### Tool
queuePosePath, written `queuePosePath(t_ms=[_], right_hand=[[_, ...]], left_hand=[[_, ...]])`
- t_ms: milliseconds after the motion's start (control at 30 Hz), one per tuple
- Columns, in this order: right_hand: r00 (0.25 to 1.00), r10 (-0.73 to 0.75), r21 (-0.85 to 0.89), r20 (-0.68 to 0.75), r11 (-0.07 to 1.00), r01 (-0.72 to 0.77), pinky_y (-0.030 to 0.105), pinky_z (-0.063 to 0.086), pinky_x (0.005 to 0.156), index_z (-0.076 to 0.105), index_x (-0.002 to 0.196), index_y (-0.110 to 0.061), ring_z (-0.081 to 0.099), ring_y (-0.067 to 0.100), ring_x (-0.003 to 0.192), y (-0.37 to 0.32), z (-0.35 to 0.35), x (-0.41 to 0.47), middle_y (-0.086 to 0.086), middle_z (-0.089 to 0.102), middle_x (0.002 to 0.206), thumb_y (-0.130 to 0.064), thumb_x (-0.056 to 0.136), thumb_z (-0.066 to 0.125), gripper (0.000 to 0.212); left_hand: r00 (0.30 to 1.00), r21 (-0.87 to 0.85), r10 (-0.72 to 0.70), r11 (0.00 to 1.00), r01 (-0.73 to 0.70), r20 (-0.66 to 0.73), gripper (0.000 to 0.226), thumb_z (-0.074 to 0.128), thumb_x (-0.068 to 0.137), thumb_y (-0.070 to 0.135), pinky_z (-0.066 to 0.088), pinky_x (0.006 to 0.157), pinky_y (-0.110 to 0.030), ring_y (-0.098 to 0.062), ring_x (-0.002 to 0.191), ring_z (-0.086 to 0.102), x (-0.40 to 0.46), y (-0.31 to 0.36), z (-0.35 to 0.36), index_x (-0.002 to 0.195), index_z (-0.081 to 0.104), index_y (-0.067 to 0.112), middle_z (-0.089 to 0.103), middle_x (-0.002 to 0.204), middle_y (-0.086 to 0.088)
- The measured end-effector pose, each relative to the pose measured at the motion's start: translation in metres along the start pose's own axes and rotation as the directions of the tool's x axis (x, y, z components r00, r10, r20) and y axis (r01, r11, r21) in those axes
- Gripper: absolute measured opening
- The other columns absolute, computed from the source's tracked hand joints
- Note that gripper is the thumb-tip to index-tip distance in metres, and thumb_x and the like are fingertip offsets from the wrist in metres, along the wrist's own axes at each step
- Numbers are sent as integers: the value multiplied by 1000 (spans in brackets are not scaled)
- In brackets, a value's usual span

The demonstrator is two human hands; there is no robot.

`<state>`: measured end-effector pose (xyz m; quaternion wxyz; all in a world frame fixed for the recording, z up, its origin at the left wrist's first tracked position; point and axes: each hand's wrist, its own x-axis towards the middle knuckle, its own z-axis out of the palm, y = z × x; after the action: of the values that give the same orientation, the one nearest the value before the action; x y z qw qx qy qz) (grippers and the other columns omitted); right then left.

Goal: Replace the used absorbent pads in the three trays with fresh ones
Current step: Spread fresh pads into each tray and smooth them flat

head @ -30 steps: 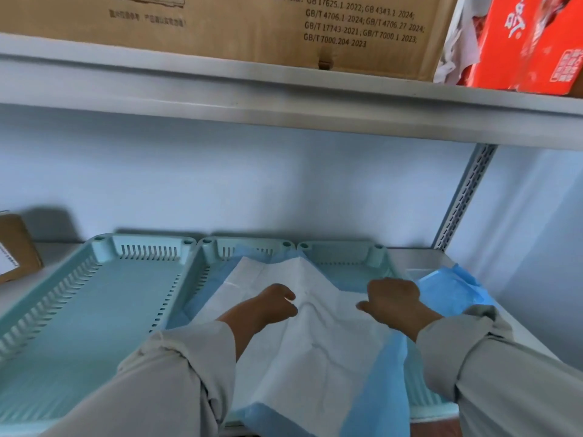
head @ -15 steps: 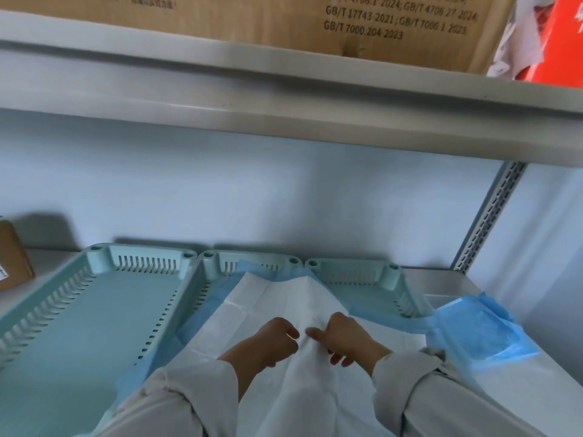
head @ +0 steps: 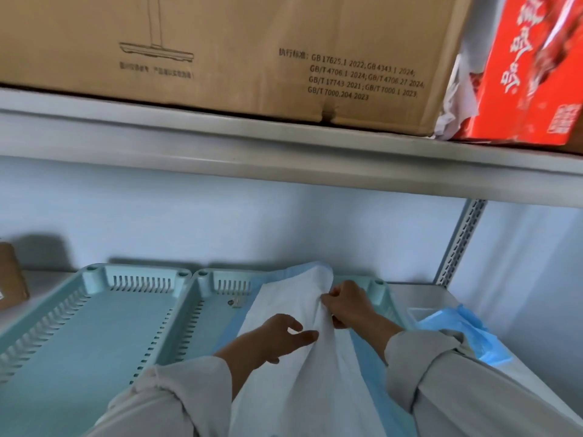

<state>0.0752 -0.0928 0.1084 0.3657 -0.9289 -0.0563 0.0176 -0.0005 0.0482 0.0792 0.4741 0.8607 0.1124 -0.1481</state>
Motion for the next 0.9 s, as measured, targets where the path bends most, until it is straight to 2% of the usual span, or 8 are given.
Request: queuePosePath(t_ms=[233,400,467,533,633,733,833,900], right_hand=[[991,124,351,-59,931,-96,40,61,57,61,70,-8,69,29,62,-14,-13,-11,16,68,80,-14,83,61,15],[981,196,573,10,803,-166,30,57,52,59,86,-6,66,24,63,-23,-12,-17,17,66,90,-3,85,55,5],[976,219,634,-4,755,-167,31,57,53,59,93,-5,66,28,70,-25,-12,-16,19,66,97,3,83,54,14],[975,222,662,-31,735,-146,31,56,54,50,122,-10,67,31,78,-24,-14,-13,21,62,114,4,80,57,45],[988,154,560,-11,819,-122,29,57,58,29,146,-26,68,21,65,-23,-24,-14,13,59,124,1,82,54,74],[990,134,375,48,916,-142,33,57,74,59,126,-15,68,21,80,-16,-30,-15,9,68,102,-7,84,55,43],[998,50,84,-28,995,-48,28,49,83,69,115,-17,60,17,89,-3,-28,-12,7,70,103,-13,81,59,36],[996,2,1,-86,1000,-2,25,46,78,72,106,-21,65,21,91,0,-27,-13,6,72,103,-19,80,64,28]], left_hand=[[997,-32,64,998,-62,48,76,59,73,71,53,88,-29,-15,113,57,-25,7,-4,132,51,24,54,131,0],[994,-46,110,993,-109,19,56,67,81,50,48,81,-25,-16,105,56,-30,11,-3,125,56,16,56,113,0],[986,32,165,986,-164,-36,40,70,83,35,45,72,-21,-14,88,54,-29,12,-4,113,63,9,55,98,1],[968,152,209,970,-187,-141,20,69,83,25,44,74,-22,-18,87,58,-25,11,-8,96,68,11,57,91,2],[914,354,249,927,-128,-321,7,60,83,26,45,74,-25,-20,93,61,-27,15,-19,80,54,25,63,95,1],[788,446,357,887,-119,-501,5,52,84,22,39,65,-28,-22,88,59,-34,17,-32,85,48,24,65,93,0],[603,578,516,809,-109,-608,5,47,86,19,35,66,-29,-22,89,57,-33,16,-40,90,50,22,64,92,1],[599,615,540,782,-97,-592,12,49,88,22,37,73,-31,-21,97,56,-28,15,-43,100,50,23,64,98,2]])
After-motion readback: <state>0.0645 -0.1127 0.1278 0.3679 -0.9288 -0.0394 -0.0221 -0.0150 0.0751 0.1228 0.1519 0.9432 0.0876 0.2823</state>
